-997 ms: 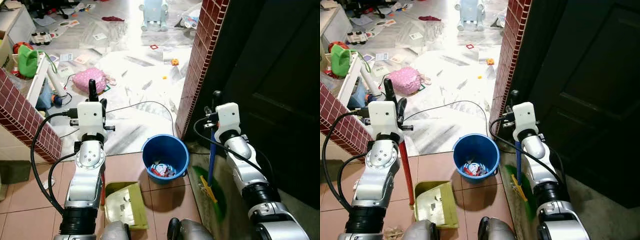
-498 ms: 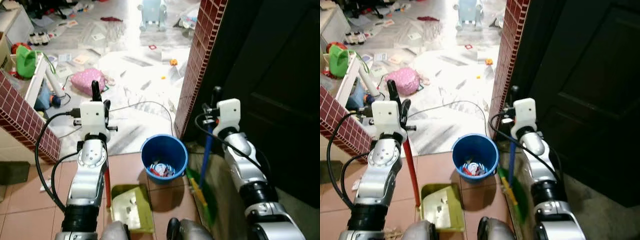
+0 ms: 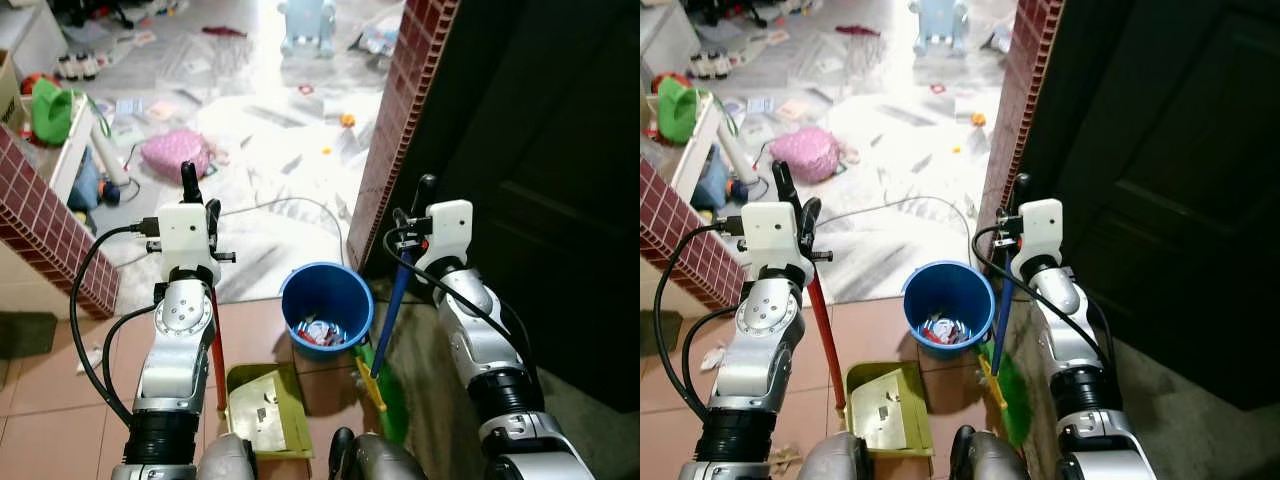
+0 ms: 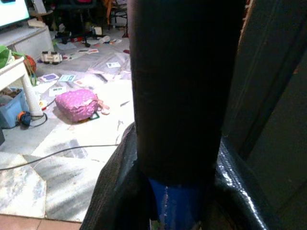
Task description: Sweep floor
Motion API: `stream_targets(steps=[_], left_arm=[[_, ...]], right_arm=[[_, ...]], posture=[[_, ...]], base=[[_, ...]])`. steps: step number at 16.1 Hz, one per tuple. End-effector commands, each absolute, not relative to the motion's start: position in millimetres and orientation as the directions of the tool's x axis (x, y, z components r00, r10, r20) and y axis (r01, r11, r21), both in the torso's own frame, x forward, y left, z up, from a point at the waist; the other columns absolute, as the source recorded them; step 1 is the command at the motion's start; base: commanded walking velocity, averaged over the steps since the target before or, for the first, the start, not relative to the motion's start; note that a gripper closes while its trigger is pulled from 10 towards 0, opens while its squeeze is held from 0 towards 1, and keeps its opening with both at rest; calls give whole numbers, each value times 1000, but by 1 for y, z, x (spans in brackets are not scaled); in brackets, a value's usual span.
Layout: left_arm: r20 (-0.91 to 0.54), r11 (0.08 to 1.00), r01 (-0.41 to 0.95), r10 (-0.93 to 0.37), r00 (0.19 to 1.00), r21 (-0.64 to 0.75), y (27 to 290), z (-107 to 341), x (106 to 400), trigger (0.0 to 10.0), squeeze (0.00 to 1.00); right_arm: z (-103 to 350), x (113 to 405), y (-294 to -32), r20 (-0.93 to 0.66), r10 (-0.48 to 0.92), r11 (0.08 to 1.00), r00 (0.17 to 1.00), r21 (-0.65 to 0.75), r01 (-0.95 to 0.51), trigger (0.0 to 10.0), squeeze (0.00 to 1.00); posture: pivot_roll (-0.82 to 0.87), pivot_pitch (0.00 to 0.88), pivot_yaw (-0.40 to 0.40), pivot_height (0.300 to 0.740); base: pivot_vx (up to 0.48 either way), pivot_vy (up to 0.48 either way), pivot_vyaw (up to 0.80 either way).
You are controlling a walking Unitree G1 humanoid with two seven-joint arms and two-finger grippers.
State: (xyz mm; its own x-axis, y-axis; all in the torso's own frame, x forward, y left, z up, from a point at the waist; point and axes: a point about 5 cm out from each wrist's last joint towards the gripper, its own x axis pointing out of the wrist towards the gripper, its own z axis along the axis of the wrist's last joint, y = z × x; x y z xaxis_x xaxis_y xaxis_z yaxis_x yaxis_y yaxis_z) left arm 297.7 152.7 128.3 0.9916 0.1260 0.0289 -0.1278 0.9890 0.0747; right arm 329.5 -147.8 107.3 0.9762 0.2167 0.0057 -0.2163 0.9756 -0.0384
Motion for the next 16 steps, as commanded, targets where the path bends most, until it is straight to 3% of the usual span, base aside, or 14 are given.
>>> stream_targets(steps=[1,9,16], left_arm=[[62,991,-122,118,991,60,150,138,301,10000,0],[58,990,-137,135,989,43,153,138,302,10000,0],[56,989,-148,146,988,21,154,139,301,10000,0]], right_arm=[[106,328,-149,-1,202,979,979,-3,-202,10000,0],[104,326,-155,-20,194,980,981,-30,-195,10000,0],[102,325,-154,-30,195,980,980,-36,-197,10000,0]], posture=[[-47,111,-34,740],[-54,110,-41,740],[-54,119,-45,740]], base=[[-259,0,0],[-306,0,0],[0,0,0]])
